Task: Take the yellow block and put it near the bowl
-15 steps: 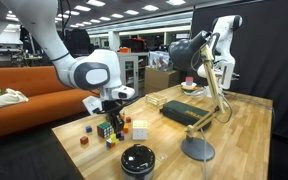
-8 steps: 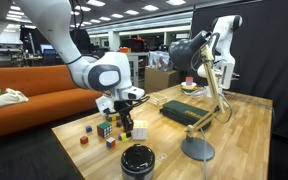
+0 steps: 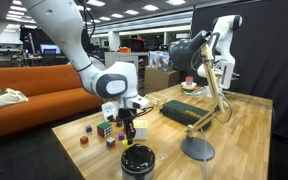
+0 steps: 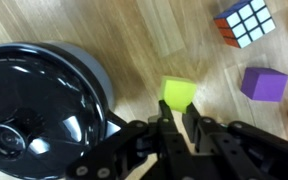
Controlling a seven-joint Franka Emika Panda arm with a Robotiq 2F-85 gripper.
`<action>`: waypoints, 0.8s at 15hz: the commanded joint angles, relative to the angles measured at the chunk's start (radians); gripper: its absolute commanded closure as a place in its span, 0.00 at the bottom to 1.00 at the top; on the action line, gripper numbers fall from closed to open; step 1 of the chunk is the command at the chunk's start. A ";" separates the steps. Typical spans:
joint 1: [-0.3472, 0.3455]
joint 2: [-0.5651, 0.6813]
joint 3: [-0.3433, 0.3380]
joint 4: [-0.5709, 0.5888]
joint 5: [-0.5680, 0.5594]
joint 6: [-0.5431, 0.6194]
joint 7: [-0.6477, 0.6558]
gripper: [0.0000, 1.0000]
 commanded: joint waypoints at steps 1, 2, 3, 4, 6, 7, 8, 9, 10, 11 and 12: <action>-0.055 0.022 0.053 0.045 0.059 -0.049 -0.052 0.84; -0.064 0.027 0.061 0.051 0.072 -0.056 -0.059 0.57; -0.069 0.030 0.065 0.056 0.079 -0.063 -0.063 0.56; -0.069 0.030 0.063 0.060 0.082 -0.070 -0.061 0.50; -0.056 0.024 0.047 0.055 0.069 -0.059 -0.044 0.37; -0.052 0.019 0.042 0.050 0.063 -0.058 -0.041 0.29; -0.041 0.007 0.034 0.035 0.053 -0.057 -0.032 0.23; -0.032 -0.006 0.030 0.018 0.045 -0.052 -0.028 0.15; -0.023 -0.039 0.032 -0.018 0.039 -0.065 -0.033 0.08; -0.036 0.018 0.036 0.036 0.052 -0.041 -0.030 0.26; -0.030 0.005 0.037 0.022 0.050 -0.045 -0.030 0.20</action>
